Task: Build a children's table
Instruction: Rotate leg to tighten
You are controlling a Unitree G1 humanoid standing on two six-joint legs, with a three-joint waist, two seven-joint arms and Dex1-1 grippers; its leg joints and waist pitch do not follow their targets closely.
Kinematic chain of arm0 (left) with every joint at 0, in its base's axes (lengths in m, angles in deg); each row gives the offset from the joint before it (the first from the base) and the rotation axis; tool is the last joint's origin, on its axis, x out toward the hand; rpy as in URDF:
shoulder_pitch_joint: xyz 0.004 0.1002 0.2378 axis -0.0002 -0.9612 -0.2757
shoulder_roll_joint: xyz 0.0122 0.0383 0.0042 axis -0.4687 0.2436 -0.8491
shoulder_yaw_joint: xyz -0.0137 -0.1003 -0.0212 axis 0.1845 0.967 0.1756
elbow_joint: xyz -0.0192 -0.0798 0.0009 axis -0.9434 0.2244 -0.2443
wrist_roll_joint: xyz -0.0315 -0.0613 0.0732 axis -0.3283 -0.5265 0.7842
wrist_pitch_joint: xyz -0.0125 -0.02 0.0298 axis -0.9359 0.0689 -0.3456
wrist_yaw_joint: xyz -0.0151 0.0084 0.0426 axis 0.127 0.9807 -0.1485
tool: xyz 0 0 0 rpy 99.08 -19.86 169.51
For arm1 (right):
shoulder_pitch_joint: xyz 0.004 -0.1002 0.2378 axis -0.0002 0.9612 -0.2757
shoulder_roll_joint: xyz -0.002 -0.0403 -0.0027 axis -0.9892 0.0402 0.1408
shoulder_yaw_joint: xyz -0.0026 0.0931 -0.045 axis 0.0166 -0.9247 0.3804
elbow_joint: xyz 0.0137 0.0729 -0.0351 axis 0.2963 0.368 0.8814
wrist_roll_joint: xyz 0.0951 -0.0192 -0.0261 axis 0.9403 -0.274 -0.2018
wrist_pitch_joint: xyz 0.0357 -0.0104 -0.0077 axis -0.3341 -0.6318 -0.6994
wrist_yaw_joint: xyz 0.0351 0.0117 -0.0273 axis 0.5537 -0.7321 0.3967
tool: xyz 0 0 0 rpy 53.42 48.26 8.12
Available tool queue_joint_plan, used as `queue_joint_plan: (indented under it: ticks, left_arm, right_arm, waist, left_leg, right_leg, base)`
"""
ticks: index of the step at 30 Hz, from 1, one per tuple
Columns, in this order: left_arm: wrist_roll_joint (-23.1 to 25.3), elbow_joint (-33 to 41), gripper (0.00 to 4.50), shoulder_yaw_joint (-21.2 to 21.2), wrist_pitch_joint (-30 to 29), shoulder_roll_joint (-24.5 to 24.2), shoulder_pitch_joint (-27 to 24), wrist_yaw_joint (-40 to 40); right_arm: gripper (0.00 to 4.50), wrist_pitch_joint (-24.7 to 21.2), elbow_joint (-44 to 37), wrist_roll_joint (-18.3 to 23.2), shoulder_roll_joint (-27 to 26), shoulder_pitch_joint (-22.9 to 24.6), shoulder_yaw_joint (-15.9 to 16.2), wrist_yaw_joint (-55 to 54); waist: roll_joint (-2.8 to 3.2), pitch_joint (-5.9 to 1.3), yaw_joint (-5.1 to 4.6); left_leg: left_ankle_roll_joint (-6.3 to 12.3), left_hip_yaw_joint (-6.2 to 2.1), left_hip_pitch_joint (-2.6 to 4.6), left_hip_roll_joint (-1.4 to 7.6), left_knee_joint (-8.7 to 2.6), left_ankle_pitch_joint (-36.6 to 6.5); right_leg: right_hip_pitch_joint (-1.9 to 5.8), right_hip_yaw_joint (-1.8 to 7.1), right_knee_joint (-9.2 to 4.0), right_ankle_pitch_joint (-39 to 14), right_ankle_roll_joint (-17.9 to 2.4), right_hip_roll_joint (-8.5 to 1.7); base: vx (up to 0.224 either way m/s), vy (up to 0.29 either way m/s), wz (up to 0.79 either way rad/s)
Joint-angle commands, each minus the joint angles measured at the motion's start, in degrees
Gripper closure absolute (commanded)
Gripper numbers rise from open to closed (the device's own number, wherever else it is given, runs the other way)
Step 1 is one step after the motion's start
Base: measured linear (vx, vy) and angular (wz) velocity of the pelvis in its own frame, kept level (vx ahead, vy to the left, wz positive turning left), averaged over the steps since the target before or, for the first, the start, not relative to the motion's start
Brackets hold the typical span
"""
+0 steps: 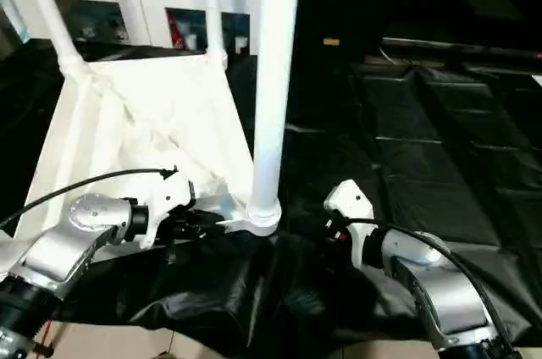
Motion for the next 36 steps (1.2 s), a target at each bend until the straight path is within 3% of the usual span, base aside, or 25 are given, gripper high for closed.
queue_joint_plan:
  ticks: [1, 9, 13, 17, 21, 23, 25, 26, 28, 34, 36]
  left_arm:
    - [1.27, -1.60, 4.31, -0.82, -0.11, -1.05, 0.41, -1.10]
    - [1.17, -2.77, 4.48, -0.66, -0.06, -1.46, 0.55, -2.58]
    - [0.43, -2.12, 4.50, -0.51, -0.68, -1.33, 0.35, -3.46]
    - [-1.05, -0.14, 4.50, 0.05, -2.26, -0.53, 0.08, -3.74]
    - [-1.35, 0.69, 4.50, 0.11, -3.15, 0.73, 0.19, -2.84]
    - [-1.36, 0.54, 4.50, 0.16, -3.19, 1.00, 0.25, -2.82]
    - [-1.13, 0.33, 4.50, 0.15, -3.29, 0.99, 0.44, -2.78]
    - [-0.89, 0.14, 4.50, 0.10, -3.23, 0.94, 0.64, -2.73]
    - [-0.66, -0.24, 4.50, 0.12, -3.26, 0.93, 1.07, -2.90]
    - [-0.28, -1.23, 4.50, 0.31, -3.32, 1.11, 2.08, -3.22]
    - [-0.07, -1.55, 4.50, 0.28, -3.19, 1.03, 2.24, -3.28]
  right_arm:
    - [0.58, 0.78, -1.14, -0.42, 0.76, -0.20, 0.34, 0.29]
    - [0.58, 0.58, -0.65, 0.36, 0.36, -0.75, 0.14, 0.84]
    - [0.13, -1.63, 0.10, 3.62, -2.08, -2.53, -1.30, 0.51]
    - [0.05, 0.01, 1.21, 2.13, -2.65, -4.60, -0.06, 0.33]
    - [0.05, 2.93, 5.17, -1.01, -4.49, -7.71, 1.62, -1.55]
    - [0.05, 3.78, 6.36, -2.29, -4.71, -8.39, 3.02, -1.22]
    - [0.05, 4.88, 7.80, -3.31, -5.34, -9.26, 4.53, -1.06]
    - [0.05, 5.63, 8.74, -3.92, -5.70, -9.86, 5.26, -1.06]
    - [0.05, 6.93, 10.71, -4.96, -6.43, -11.02, 6.07, -1.10]
    - [0.05, 9.20, 15.72, -5.92, -8.46, -14.17, 6.56, -1.27]
    - [0.33, 10.35, 17.89, -6.29, -9.00, -15.56, 6.94, -0.89]
  waist:
    - [0.36, -2.98, -0.02]
    - [0.38, -3.05, -0.44]
    - [0.47, -3.09, -0.57]
    - [0.60, -3.16, -0.57]
    - [0.31, -3.27, -0.52]
    - [0.69, -3.25, -0.32]
    - [0.57, -3.30, -0.16]
    - [0.92, -3.31, -0.17]
    - [0.98, -3.27, -0.18]
    - [1.11, -3.23, -0.19]
    - [1.01, -3.30, -0.16]
  left_leg:
    - [0.21, -0.52, 0.66, 1.63, -4.23, -19.25]
    - [0.35, -0.59, 0.54, 1.71, -4.30, -19.36]
    - [0.48, -0.63, 0.46, 1.66, -4.31, -19.38]
    - [0.06, -0.57, 0.66, 1.82, -4.34, -18.59]
    - [0.08, -0.42, 0.50, 1.71, -4.22, -17.08]
    - [0.20, -0.38, 0.54, 1.69, -4.17, -16.51]
    - [0.22, -0.39, 0.45, 1.75, -4.20, -16.00]
    - [0.10, -0.42, 0.46, 1.70, -4.24, -16.18]
    - [-0.15, -0.48, 0.43, 1.67, -4.28, -16.88]
    - [-0.55, -0.49, 0.64, 1.72, -4.35, -18.12]
    - [-0.53, -0.49, 0.55, 1.70, -4.32, -17.47]
  right_leg:
    - [2.33, 2.42, -5.06, -21.73, -7.85, -3.16]
    - [2.36, 2.37, -4.94, -21.09, -8.46, -3.17]
    - [2.37, 2.34, -4.90, -21.16, -8.85, -3.23]
    - [2.30, 2.42, -4.54, -18.96, -9.85, -3.18]
    - [2.50, 2.46, -4.36, -16.81, -10.59, -3.23]
    - [2.45, 2.48, -4.31, -16.39, -10.77, -3.24]
    - [2.59, 2.51, -4.20, -15.62, -10.56, -3.24]
    - [2.54, 2.47, -4.21, -15.37, -10.73, -3.24]
    - [2.58, 2.41, -4.19, -15.88, -10.75, -3.25]
    - [2.48, 2.46, -4.29, -16.36, -10.92, -3.20]
    - [2.59, 2.47, -4.11, -15.37, -11.30, -3.22]
  base:
    - [0.000, 0.000, 0.00]
    - [0.000, 0.000, 0.00]
    - [0.000, 0.000, 0.00]
    - [0.000, 0.000, 0.00]
    - [0.000, 0.000, 0.00]
    - [0.000, 0.000, 0.00]
    - [0.000, 0.000, 0.00]
    - [0.000, 0.000, 0.00]
    - [0.000, 0.000, 0.00]
    - [0.000, 0.000, 0.00]
    - [0.000, 0.000, 0.00]
